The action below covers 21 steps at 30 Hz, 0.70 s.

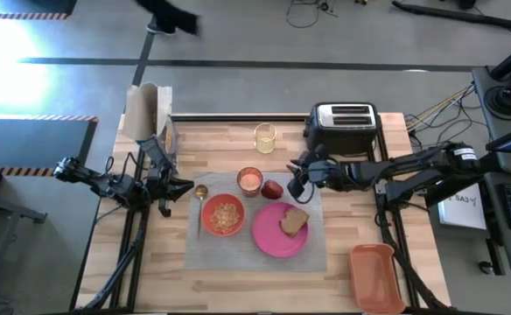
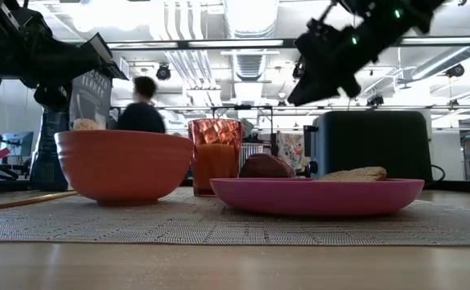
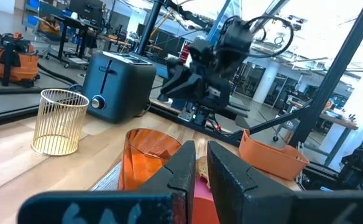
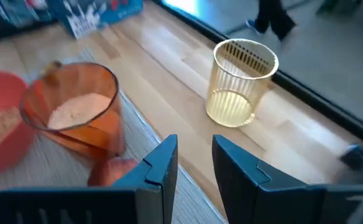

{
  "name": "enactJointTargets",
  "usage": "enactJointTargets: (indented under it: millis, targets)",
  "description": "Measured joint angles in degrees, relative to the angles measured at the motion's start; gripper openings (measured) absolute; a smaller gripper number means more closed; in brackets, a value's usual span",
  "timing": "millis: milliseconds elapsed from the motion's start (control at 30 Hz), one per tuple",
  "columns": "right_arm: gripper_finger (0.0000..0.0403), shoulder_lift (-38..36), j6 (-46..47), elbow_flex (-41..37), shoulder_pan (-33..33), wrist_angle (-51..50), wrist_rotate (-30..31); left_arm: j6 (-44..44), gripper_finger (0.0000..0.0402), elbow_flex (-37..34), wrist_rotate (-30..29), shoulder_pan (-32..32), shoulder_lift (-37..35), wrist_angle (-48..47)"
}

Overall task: Arrange a breakfast setting
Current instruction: Return to Home Position

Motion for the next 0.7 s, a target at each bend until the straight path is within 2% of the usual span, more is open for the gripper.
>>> enactJointTargets:
  millis: [100, 200, 333, 500, 600, 700]
  targets:
    - [0.0091, -0.3, 0.2, -7.1, 0.0, 15.0, 0.0, 0.0, 0.0025, 0.0, 0.0, 0.0, 0.0, 0.0]
    - [0.0091, -0.2, -3.8, -13.4, 0.0, 30.1, 0.2, 0.0, 0.0025, 0.0, 0.0, 0.0, 0.0, 0.0]
    - [0.0091, -0.2, -7.2, -20.6, -0.5, 43.8, 1.7, 0.0, 0.0025, 0.0, 0.0, 0.0, 0.0, 0.0]
    - [0.0091, -0.3, -8.3, -27.0, -1.0, 54.7, 2.2, 0.0, 0.0025, 0.0, 0.0, 0.0, 0.0, 0.0]
    - [0.0091, -0.3, -8.7, -29.9, -1.0, 57.0, 2.4, 0.0, 0.0025, 0.0, 0.0, 0.0, 0.0, 0.0]
    - [0.0091, -0.8, -7.4, -32.4, -1.4, 58.0, 5.1, 0.0, 0.0025, 0.0, 0.0, 0.0, 0.0, 0.0]
